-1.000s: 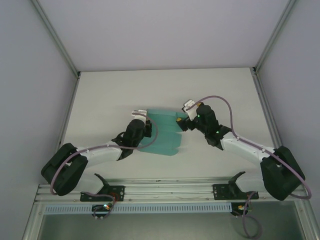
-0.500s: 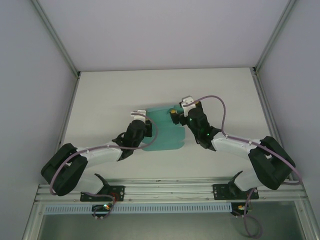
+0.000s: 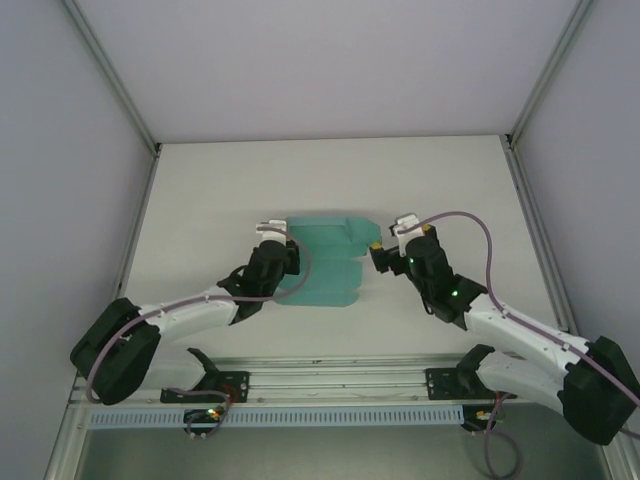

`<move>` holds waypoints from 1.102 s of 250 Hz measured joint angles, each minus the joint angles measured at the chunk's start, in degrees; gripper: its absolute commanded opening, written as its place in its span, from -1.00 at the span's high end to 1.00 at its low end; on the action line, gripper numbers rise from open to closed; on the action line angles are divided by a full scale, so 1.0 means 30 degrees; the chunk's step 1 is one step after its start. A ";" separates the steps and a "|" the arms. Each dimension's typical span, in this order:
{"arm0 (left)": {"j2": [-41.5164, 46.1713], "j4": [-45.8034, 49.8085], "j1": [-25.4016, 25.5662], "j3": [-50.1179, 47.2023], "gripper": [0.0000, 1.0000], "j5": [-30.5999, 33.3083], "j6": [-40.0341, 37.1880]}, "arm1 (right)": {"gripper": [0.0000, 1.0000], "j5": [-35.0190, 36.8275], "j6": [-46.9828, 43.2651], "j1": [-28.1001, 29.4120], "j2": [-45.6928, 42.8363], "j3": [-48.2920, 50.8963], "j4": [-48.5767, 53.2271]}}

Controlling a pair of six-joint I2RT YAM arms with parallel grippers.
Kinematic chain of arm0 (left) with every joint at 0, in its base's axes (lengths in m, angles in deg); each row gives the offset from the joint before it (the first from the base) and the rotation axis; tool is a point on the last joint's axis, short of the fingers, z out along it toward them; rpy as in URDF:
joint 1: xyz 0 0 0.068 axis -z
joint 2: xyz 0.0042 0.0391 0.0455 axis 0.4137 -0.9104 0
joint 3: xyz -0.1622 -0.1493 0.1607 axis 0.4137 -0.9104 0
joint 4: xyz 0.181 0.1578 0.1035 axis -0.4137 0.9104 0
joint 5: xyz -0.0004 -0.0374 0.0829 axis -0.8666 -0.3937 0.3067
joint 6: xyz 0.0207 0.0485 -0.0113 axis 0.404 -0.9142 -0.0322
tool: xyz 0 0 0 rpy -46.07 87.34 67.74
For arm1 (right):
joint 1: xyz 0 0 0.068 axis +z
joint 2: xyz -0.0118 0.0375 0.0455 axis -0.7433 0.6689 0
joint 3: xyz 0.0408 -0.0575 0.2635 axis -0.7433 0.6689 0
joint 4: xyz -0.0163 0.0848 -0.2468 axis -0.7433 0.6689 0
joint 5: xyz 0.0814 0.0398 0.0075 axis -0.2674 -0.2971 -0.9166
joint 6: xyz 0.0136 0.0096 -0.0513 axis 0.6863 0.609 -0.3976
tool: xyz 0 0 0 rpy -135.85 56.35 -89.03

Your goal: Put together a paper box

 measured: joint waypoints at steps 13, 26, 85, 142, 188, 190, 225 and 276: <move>0.0226 0.0146 0.0000 0.0000 1.00 -0.0073 0.0000 | -0.99 -0.0306 0.0124 -0.0080 -0.0102 0.0015 0.0517; 0.0452 0.0240 0.0000 0.0000 1.00 -0.0211 -0.0007 | -0.99 -0.0663 0.0146 -0.0117 -0.0051 0.0000 0.0831; 0.1501 0.0313 0.0000 0.0000 1.00 -0.0510 0.0000 | -0.99 -0.0933 0.0270 -0.0124 0.1421 -0.0750 0.1399; 0.1763 0.0372 0.0000 0.0000 1.00 -0.0787 -0.0036 | -0.99 -0.1027 0.0007 -0.0124 0.1996 -0.0765 -0.0051; 0.1676 0.0459 -0.0044 0.0000 1.00 -0.0874 -0.0204 | -0.99 -0.1100 -0.0947 -0.0131 0.2900 -0.0976 -0.1166; 0.1661 0.0466 -0.0058 0.0000 1.00 -0.0882 -0.0211 | -0.99 -0.1107 -0.1005 -0.0138 0.2943 -0.0984 -0.1188; 0.1341 0.0466 -0.0124 0.0000 1.00 -0.1020 -0.0437 | -0.99 -0.1821 -0.1858 -0.0197 0.3752 -0.1472 -0.1494; 0.0794 0.0510 -0.0073 0.0000 1.00 -0.1450 -0.0663 | -0.99 -0.3045 -0.3089 -0.0189 0.4677 -0.2266 -0.2157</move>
